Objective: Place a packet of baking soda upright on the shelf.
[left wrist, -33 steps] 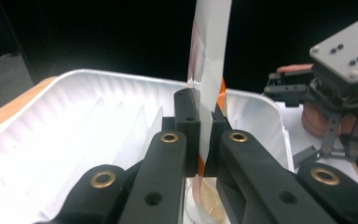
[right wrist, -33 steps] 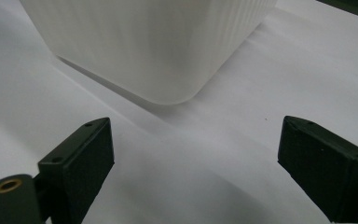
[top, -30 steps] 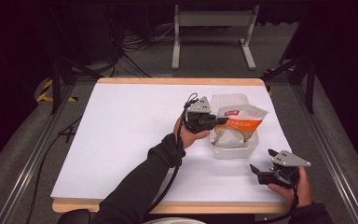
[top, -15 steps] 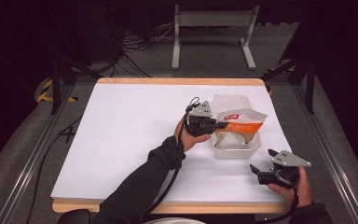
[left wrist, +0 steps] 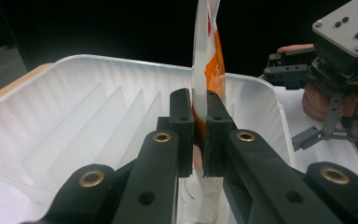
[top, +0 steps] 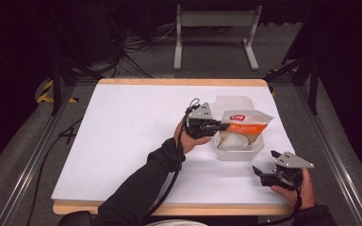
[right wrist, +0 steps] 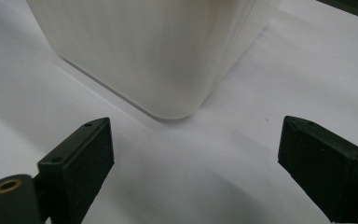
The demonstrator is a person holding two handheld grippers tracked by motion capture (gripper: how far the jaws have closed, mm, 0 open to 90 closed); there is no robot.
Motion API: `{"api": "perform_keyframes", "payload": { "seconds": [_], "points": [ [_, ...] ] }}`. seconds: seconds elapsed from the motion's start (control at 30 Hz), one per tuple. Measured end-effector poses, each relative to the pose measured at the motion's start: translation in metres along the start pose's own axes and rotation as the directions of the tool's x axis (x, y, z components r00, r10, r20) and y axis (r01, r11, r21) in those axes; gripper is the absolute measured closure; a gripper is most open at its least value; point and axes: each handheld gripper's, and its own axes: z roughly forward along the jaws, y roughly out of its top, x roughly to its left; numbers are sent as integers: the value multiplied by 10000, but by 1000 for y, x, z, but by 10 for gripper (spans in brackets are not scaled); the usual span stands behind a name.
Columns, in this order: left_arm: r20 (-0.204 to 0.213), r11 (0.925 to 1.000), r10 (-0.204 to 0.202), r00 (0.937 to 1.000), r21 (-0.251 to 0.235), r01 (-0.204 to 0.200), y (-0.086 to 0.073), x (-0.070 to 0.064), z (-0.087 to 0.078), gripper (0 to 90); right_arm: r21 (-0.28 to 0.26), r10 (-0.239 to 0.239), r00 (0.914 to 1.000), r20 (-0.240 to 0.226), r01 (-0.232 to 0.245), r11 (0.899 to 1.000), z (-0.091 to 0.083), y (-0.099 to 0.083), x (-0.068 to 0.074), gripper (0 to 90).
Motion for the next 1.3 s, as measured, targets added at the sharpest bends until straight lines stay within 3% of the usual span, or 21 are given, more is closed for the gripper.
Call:
{"api": "perform_keyframes", "payload": {
  "seconds": [0.03, 0.33, 0.5, 0.67, 0.7, 0.8, 0.83, 0.87, 1.0, 1.03, 1.07, 1.13, 1.3],
  "points": [
    [-41, 10000, -83, 10000, -9, 83, 0, -2, -1, 838, 5, -10, 10000, 5, 10, 10000, 0, 0, 0, 110],
    [-48, 9974, 600, 9982, 406, -598, 2, -5, -9, 792, 13, -49, 10000, 16, 49, 10000, 0, 0, 0, 110],
    [-30, 9966, 646, 9979, 513, -644, 2, -5, -13, 756, 29, -65, 10000, 33, 65, 10000, 0, 0, 1, 110],
    [-67, 9929, 790, 9969, 895, -781, 3, -5, -16, 655, 32, -68, 10000, 42, 67, 10000, 0, 0, 1, 110],
    [-175, 9921, 817, 9965, 973, -796, 2, -5, -18, 655, 31, -64, 10000, 38, 64, 10000, 0, 0, 1, 110],
    [-743, 9895, 617, 9953, 1351, -513, 0, -5, -22, 468, 4, -42, 10000, 8, 42, 10000, 0, 0, 0, 110],
    [-743, 9895, 617, 9953, 1351, -513, 0, -5, -22, 434, 24, -54, 10000, 7, 54, 10000, 0, 0, 0, 110],
    [-898, 9876, 631, 9940, 1491, -492, -1, -5, -23, 434, 24, -54, 10000, 7, 54, 10000, 0, 0, 0, 110],
    [-1567, 9778, 888, 9836, 2019, -561, -5, -5, -32, 283, 55, -95, 10000, 9, 95, 9999, 1, 0, 1, 109],
    [-1567, 9778, 888, 9836, 2019, -561, -5, -5, -32, 260, 55, -95, 10000, 9, 95, 9999, 1, 0, 1, 109],
    [-1861, 9715, 1065, 9767, 2287, -623, -9, -4, -37, 243, 63, -111, 9999, 8, 111, 9999, 1, 0, 1, 109],
    [-1984, 9687, 1102, 9739, 2407, -606, -13, -4, -42, 218, 51, -136, 9999, 11, 136, 9999, 0, 0, 1, 109],
    [-2355, 9690, 953, 9672, 2443, -359, -23, 0, -56, 187, 45, -118, 9999, 5, 118, 9999, 0, 0, 1, 109]
  ]
}}
